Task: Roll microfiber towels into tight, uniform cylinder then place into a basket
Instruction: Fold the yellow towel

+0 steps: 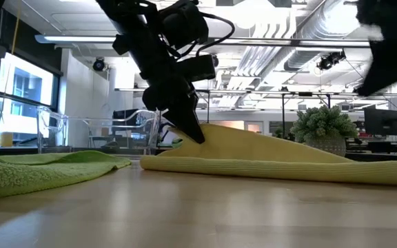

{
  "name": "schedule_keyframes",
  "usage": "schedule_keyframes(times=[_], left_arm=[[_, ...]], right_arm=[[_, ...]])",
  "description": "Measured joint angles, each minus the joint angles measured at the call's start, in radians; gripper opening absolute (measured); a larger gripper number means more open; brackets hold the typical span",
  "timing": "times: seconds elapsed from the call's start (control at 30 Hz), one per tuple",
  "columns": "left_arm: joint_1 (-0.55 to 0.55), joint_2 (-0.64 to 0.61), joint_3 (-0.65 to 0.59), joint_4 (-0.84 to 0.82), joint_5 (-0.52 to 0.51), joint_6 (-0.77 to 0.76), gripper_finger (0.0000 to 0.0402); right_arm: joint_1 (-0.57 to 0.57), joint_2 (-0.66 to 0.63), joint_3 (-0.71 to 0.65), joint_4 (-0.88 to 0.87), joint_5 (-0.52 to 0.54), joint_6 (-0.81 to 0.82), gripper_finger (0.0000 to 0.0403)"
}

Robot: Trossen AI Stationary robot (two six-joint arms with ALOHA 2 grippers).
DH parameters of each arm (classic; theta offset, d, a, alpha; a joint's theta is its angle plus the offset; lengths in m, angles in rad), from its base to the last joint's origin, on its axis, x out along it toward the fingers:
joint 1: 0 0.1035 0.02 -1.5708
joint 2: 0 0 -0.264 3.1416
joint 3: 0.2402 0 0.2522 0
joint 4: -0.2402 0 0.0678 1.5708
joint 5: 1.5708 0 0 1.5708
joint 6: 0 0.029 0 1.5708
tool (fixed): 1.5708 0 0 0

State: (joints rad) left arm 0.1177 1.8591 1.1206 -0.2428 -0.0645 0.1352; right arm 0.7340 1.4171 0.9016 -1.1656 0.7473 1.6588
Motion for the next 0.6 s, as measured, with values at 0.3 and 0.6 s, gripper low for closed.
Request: schedule_keyframes(times=[0.3,0.6], left_arm=[[-0.025,0.000,0.000,0.000,0.001,-0.001,0.0001],[-0.059,-0.008,0.097,-0.230,0.024,0.003,0.0001]], right_arm=[[-0.019,-0.117,-0.005,0.236,0.144,-0.478,0.0113],[-0.110,-0.120,-0.285,0.755,-0.034,-0.703,0.0113]])
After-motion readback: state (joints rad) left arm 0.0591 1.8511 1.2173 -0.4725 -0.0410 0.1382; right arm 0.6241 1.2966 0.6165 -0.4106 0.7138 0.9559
